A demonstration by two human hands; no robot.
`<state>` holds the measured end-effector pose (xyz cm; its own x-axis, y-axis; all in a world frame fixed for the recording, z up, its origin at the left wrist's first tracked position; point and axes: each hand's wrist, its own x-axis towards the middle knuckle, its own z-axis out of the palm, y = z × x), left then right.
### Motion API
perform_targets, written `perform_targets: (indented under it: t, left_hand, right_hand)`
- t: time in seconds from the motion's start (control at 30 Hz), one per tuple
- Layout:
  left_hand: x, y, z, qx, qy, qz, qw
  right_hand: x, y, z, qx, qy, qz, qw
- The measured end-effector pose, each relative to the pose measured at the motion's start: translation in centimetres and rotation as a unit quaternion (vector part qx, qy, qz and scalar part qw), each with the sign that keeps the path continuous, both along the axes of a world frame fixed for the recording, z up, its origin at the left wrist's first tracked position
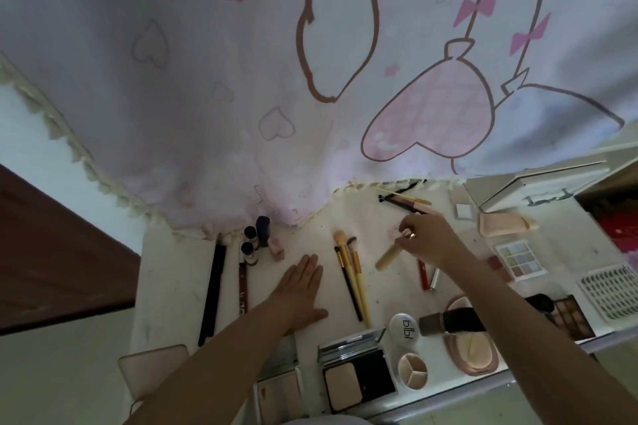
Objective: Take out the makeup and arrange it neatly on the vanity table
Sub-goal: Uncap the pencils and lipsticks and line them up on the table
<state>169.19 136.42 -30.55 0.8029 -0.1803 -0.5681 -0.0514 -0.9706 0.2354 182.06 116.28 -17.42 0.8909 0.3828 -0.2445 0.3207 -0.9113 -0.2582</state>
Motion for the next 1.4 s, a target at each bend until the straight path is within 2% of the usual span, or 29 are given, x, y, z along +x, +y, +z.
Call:
perform_targets:
  t: [0.1,0.2,0.3,0.4,0.5,0.53,0.6,0.7,0.73,0.77,0.83,0.87,0.9,0.93,0.97,1.0,1.03,1.1,1.13,1.17,1.2,1.23,1.3,1.4]
  left_hand:
    - [-0.1,0.1,-0.3,-0.006,-0.011,0.001,1.000]
    - [0.3,0.2,1.0,-0.028,0.008,0.014,0.999]
    - [1.4,0.5,3.9,-0.179,-0.001,0.115,0.977]
    - [1.6,0.4,7.6,-0.350,-0.085,0.237,0.902]
    - [1.4,0.0,10.4,-0.423,-0.137,0.258,0.858]
    - [1.3,0.0,11.1,-0.461,-0.142,0.278,0.830]
    - [1.2,0.3,12.4,-0.549,-0.141,0.345,0.748]
    - [1.4,0.8,13.8,-0.682,-0.079,0.419,0.594]
    - [1.6,0.7,14.2,-0.706,-0.060,0.431,0.559]
    - [1.7,0.6,14.5,-0.712,-0.055,0.434,0.550]
    - [1.9,0.2,14.8,-0.720,-0.063,0.417,0.551]
    - [1.9,0.1,14.9,-0.732,-0.060,0.411,0.540]
    - [2.0,0.0,15.1,-0.744,-0.049,0.422,0.516]
    - [2.0,0.1,15.5,-0.757,-0.028,0.447,0.475]
    - [1.9,0.3,15.7,-0.755,-0.015,0.469,0.457]
    - [1.7,0.6,15.9,-0.736,-0.014,0.480,0.478]
    - [1.5,0.9,16.0,-0.696,-0.018,0.472,0.540]
    - [0.9,1.4,16.0,-0.548,-0.050,0.386,0.741]
    - [0.5,1.6,15.8,-0.443,-0.085,0.315,0.835]
    - [0.2,1.8,15.6,-0.346,-0.133,0.242,0.896]
    - [-0.1,1.8,15.6,-0.281,-0.178,0.186,0.925]
    - [-0.4,1.7,15.9,-0.246,-0.207,0.148,0.935]
    - [-0.8,1.4,16.8,-0.222,-0.244,0.116,0.937]
    - [-1.2,1.0,18.0,-0.107,-0.302,0.086,0.943]
  right_hand:
    - [-0.4,-0.8,1.8,0.163,0.040,-0.080,0.982]
    - [-1.4,-0.6,2.4,0.302,0.141,-0.159,0.929]
    - [-2.1,0.4,2.3,0.323,0.171,-0.164,0.916]
    - [-2.8,1.8,2.3,0.326,0.181,-0.144,0.917]
    - [-3.5,3.3,2.6,0.373,0.207,-0.154,0.891]
    - [-3.7,3.7,2.8,0.397,0.218,-0.165,0.876]
    - [-4.2,4.2,3.3,0.436,0.234,-0.185,0.849]
    - [-5.5,5.1,4.1,0.462,0.245,-0.180,0.833]
    - [-5.9,5.4,4.4,0.469,0.244,-0.170,0.832]
    - [-6.3,5.8,4.5,0.474,0.242,-0.159,0.831]
    - [-6.9,6.4,4.7,0.465,0.237,-0.134,0.843]
    - [-7.1,6.5,4.8,0.448,0.231,-0.119,0.855]
    - [-7.0,6.5,4.7,0.422,0.215,-0.104,0.875]
    - [-6.9,6.4,4.7,0.386,0.188,-0.085,0.899]
    - [-6.8,6.1,4.7,0.340,0.142,-0.062,0.928]
    - [-6.6,5.7,4.9,0.293,0.078,-0.035,0.952]
    - [-6.4,5.4,5.2,0.264,0.013,-0.007,0.964]
    - [-6.1,5.2,6.3,0.264,-0.062,0.030,0.962]
    - [-5.9,5.3,6.9,0.264,-0.056,0.034,0.962]
    - [-5.7,5.6,7.5,0.249,-0.033,0.030,0.967]
    - [-5.5,5.9,7.9,0.214,-0.006,0.024,0.977]
    - [-5.4,6.2,8.1,0.172,0.010,0.019,0.985]
    - [-5.2,6.7,8.3,0.111,0.040,-0.004,0.993]
    - [-5.7,6.9,8.5,0.130,0.159,-0.077,0.976]
